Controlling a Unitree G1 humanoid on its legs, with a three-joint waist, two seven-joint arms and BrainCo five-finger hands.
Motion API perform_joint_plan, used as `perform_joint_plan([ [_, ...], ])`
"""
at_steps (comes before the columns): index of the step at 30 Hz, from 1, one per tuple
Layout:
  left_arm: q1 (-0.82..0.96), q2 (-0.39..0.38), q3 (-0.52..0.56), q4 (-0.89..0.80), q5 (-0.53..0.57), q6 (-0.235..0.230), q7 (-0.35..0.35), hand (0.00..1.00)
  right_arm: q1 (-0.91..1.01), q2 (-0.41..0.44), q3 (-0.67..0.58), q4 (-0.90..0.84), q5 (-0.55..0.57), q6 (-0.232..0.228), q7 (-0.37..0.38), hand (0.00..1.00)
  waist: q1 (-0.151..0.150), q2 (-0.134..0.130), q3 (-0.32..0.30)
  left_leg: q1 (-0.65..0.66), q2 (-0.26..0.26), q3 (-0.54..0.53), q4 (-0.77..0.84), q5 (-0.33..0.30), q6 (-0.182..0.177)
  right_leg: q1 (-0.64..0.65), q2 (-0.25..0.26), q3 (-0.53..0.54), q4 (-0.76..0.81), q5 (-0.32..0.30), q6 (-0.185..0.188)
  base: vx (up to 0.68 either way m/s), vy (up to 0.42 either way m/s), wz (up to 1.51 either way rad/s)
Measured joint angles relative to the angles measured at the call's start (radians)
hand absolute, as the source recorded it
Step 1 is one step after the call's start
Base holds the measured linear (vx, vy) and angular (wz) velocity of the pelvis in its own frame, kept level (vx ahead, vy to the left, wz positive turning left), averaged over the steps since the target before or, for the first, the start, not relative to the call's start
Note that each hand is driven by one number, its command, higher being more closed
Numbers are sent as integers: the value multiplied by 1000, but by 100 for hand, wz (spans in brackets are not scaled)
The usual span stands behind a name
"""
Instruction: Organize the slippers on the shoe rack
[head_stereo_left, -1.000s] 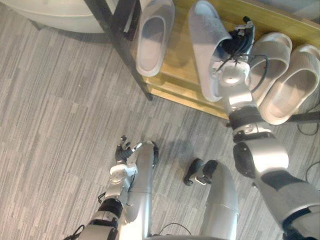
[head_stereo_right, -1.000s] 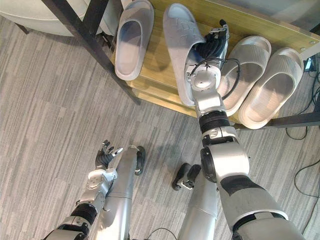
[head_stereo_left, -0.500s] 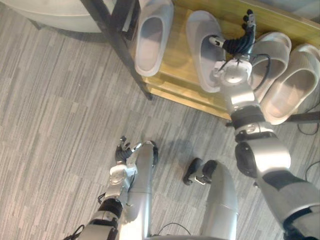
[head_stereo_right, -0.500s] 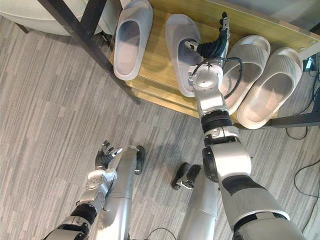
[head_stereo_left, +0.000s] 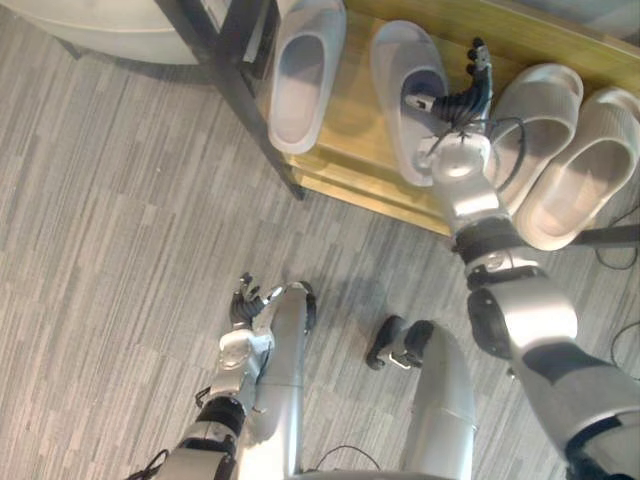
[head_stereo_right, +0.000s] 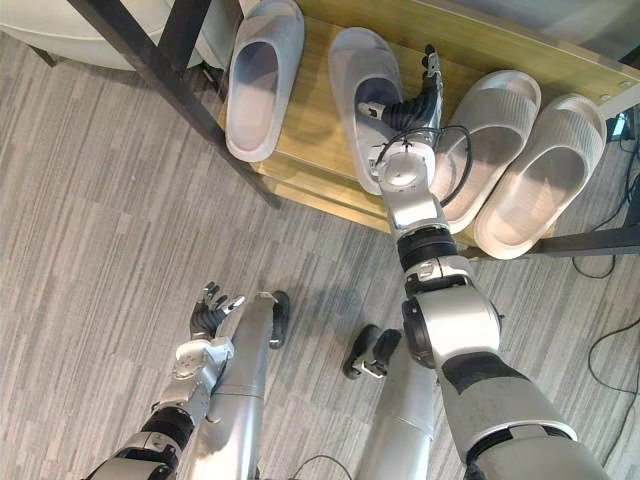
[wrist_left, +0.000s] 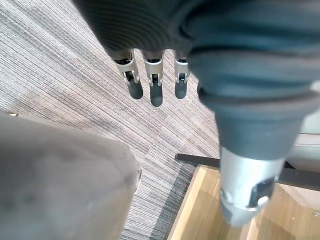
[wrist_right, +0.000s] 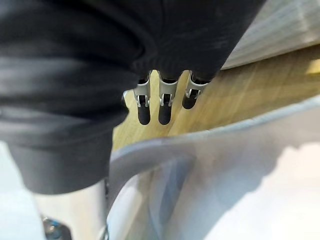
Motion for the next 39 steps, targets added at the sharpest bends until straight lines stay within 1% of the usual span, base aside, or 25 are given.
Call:
perform_joint_plan([
  [3,0,0,5,17,0,1,0,0,51,35,-1,-48,10,-2,-3,0,-1,0,0,19,3,4,-13,0,-1,16,3,0,-13,1,-1,8,1,-1],
  [6,0,-1,22,19,0,11,0,0,89,85,-10,-111,50,-21,-2,0,-5,0,0,23,11,6,-18,1,-2,18,9,-1,-18,2,-2,13,3,-4],
  [14,0,-1,38,27,0,34,0,0,145,171,-40,-151,144,-59,4,0,-13,-1,0,40,13,6,-24,2,-4,34,11,-2,-22,2,-2,0,0,0],
  [19,0,-1,40,27,0,36,0,0,149,218,-58,-158,256,-99,14,0,-15,-1,1,41,13,-1,-32,5,-9,41,12,-13,-30,2,-2,0,0,0],
  [23,0,-8,67,26,0,40,0,0,151,249,-58,-188,384,-121,38,0,-17,-4,2,41,12,-3,-39,6,-11,42,13,-17,-35,2,-2,0,0,0],
  [27,0,-11,75,25,0,41,0,0,149,253,-58,-188,487,-143,62,0,-15,-7,4,43,11,-11,-46,11,-19,47,13,-26,-39,2,-2,0,12,4],
  [32,-1,-11,77,18,0,41,0,0,140,259,-58,-185,619,-154,77,0,-13,-11,7,42,8,-21,-51,17,-25,51,13,-36,-40,1,-1,-18,9,3],
  [33,-3,-13,77,18,0,41,0,0,134,265,-58,-184,668,-164,77,0,-12,-11,7,40,5,-26,-54,21,-27,52,13,-39,-40,1,-1,-30,15,8],
  [34,-3,-13,77,18,0,41,0,0,133,267,-59,-184,676,-168,77,0,-12,-11,7,40,4,-28,-54,22,-27,53,12,-40,-40,1,-1,-30,17,9],
  [39,-9,-20,77,18,1,42,2,0,102,286,-58,-146,805,-197,87,0,-4,-13,9,38,-4,-42,-62,32,-33,59,11,-52,-42,0,-1,-29,16,7],
])
